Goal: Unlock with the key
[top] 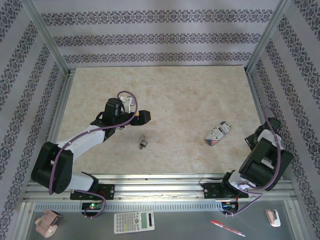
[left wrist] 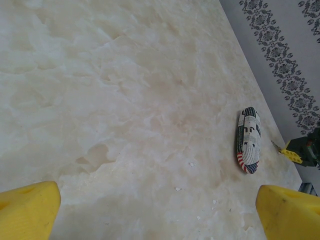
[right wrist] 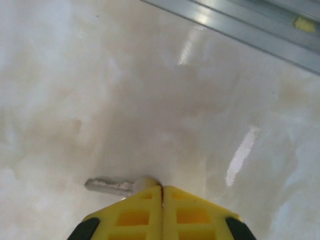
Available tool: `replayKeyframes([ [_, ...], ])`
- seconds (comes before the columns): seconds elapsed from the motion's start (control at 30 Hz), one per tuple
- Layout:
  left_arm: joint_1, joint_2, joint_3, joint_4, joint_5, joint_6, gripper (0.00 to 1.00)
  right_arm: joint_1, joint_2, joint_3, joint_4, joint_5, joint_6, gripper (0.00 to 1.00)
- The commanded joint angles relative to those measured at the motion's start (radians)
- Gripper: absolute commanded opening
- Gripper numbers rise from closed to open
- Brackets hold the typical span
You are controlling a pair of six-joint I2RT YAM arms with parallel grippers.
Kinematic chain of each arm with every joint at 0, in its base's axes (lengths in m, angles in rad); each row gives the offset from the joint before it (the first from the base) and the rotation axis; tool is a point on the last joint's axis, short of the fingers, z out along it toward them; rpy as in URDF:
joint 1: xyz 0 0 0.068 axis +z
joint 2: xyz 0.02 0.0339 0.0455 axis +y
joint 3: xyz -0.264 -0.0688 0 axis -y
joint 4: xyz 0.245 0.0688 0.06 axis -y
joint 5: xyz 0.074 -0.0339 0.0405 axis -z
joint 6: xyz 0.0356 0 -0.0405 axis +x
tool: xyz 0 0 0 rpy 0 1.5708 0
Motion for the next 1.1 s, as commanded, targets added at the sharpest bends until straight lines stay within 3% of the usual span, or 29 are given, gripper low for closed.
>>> replayKeyframes([
  [0.0,-0.010,-0.002,0.024,-0.010,0.022,0.021,1.00,0.023,-0.028,-0.015,-0.063,-0.028,-0.006,0.00],
  [0.33,-0.012,0.006,0.024,0.006,0.033,0.014,1.00,0.053,-0.172,0.011,-0.156,-0.043,-0.033,0.00],
  [0.5,-0.016,0.013,0.021,0.043,0.046,-0.019,1.00,0.093,-0.227,0.045,-0.188,-0.125,-0.040,0.00],
  [0.7,-0.071,0.051,0.036,0.244,0.162,-0.120,1.00,0.241,-0.295,0.178,-0.261,-0.224,-0.012,0.00],
  [0.9,-0.202,0.071,0.085,0.320,0.185,0.004,1.00,0.403,-0.348,0.300,-0.294,-0.338,0.039,0.00],
  [1.07,-0.248,0.159,0.081,0.569,0.257,-0.144,1.00,0.578,-0.364,0.370,-0.295,-0.384,0.073,0.00],
])
